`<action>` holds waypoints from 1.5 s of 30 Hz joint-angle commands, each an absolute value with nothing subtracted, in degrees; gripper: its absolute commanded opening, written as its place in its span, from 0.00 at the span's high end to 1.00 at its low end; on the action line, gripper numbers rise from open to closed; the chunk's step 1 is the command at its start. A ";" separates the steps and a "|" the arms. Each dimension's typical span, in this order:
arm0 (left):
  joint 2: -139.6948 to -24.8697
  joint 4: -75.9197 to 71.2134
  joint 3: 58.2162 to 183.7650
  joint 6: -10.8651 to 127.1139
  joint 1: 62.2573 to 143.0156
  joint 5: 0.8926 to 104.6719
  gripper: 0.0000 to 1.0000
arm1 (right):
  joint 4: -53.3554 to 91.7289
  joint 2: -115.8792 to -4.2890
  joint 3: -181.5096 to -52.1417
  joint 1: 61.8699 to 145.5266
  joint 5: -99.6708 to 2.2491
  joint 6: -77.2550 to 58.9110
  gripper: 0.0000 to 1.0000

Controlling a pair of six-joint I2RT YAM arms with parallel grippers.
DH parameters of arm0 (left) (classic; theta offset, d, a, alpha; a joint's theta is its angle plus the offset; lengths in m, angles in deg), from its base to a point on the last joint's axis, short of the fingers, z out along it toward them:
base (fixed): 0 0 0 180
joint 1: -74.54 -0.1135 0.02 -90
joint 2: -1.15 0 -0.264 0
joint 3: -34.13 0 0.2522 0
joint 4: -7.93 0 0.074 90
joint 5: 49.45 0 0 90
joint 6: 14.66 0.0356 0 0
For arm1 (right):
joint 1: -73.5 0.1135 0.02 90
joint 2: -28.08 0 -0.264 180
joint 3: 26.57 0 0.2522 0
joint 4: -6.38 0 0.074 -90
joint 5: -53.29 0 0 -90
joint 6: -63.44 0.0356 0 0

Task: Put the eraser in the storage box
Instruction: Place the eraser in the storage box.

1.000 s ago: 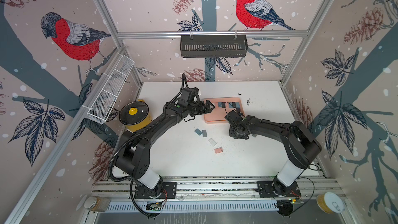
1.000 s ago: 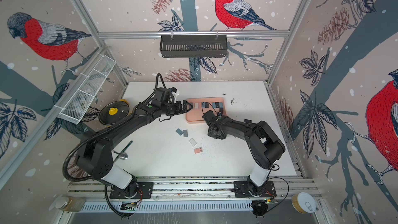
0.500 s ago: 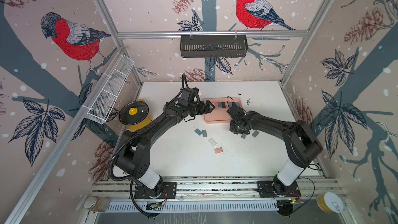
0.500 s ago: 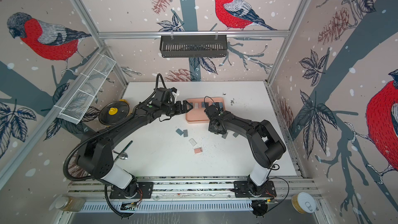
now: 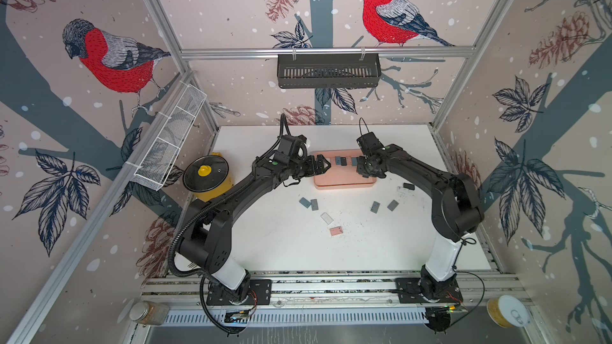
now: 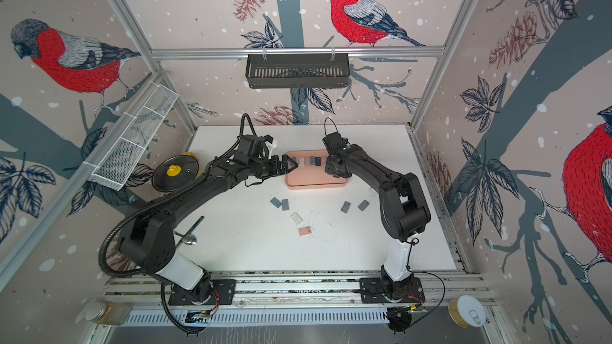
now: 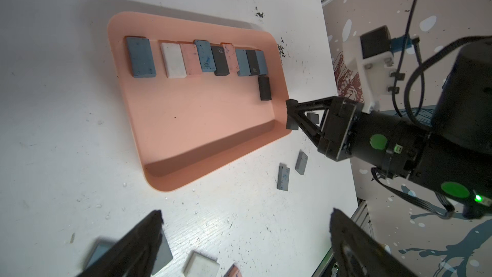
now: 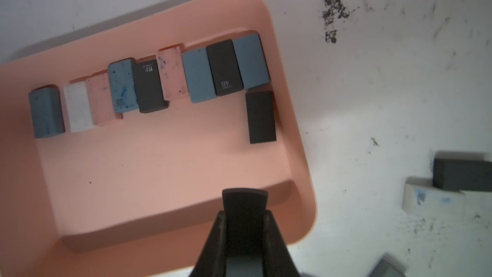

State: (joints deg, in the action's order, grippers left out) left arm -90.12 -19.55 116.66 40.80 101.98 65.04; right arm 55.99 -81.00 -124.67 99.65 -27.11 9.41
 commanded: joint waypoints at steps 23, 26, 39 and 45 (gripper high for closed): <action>-92.17 -16.99 116.72 40.24 100.90 67.97 0.03 | 57.14 -97.45 -137.32 97.24 -29.43 2.48 0.78; -92.19 -17.00 116.72 40.21 100.80 67.95 0.03 | 57.15 -98.08 -137.84 97.23 -29.28 2.28 0.77; -92.13 -16.99 116.71 40.17 100.36 68.16 0.03 | 58.81 -100.50 -140.61 97.39 -26.73 1.10 0.70; -92.19 -16.98 116.75 40.06 100.23 68.44 0.03 | 59.16 -100.59 -140.97 97.38 -26.25 0.56 0.66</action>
State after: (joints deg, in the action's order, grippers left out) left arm -92.11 -18.54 116.57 40.60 100.36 67.51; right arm 57.87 -100.36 -140.47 97.35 -27.78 1.56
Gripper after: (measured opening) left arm 0.970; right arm 0.333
